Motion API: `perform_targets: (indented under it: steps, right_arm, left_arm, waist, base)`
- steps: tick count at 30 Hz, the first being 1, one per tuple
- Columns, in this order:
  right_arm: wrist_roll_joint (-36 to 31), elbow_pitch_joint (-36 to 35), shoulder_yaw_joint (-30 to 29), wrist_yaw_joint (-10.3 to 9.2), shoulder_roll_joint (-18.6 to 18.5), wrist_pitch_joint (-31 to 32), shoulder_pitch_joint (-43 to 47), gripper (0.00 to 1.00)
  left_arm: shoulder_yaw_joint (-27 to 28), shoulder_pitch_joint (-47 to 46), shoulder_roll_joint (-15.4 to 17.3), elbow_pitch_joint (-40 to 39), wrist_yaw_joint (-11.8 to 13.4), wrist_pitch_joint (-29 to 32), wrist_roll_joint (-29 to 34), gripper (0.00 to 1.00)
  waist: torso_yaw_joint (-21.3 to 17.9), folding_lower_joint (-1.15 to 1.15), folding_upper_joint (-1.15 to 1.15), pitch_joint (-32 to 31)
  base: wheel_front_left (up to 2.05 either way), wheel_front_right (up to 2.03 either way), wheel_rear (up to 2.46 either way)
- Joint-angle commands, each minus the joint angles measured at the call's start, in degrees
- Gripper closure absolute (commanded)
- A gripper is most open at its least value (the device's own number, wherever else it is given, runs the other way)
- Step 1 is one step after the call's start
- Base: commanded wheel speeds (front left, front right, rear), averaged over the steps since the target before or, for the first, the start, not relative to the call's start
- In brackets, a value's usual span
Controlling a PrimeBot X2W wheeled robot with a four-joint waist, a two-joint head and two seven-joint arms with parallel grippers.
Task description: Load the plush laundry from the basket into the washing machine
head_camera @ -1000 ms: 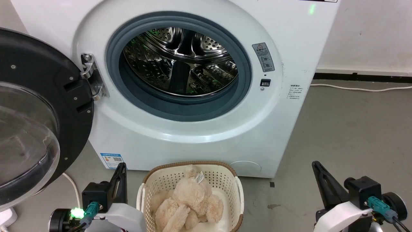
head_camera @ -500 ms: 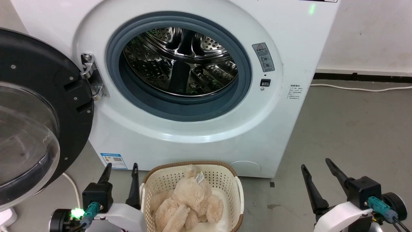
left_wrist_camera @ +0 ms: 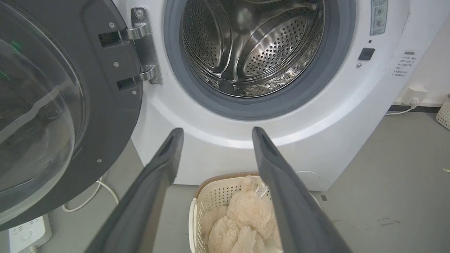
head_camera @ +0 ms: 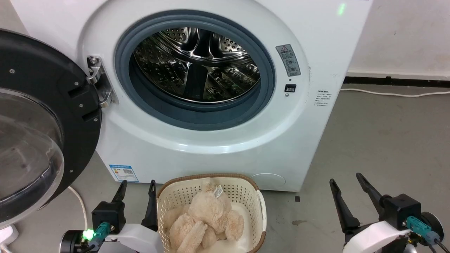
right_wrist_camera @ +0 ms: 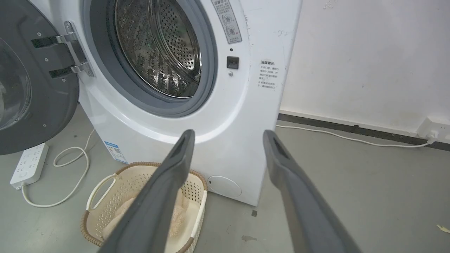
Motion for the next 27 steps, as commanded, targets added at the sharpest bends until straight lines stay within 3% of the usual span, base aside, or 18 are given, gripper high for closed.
perform_targets:
  steps: [1,27]
  right_arm:
    - [0.74,0.16,-0.13,-0.01,0.0,-0.84,0.47,0.0]
    - [6.05,-1.22,-0.34,-0.02,0.0,-3.99,-2.58,0.0]
  left_arm:
    - [-0.31,-0.41,0.12,0.5,-0.03,-0.45,-0.62,0.0]
    - [-3.43,-12.02,2.82,14.81,-0.78,4.4,-5.22,0.0]
  waist:
    - [-0.08,0.0,0.0,0.24]
    - [-3.41,0.0,0.0,10.85]
  base:
    - [0.0,0.0,0.0]
    - [0.0,0.0,0.0]
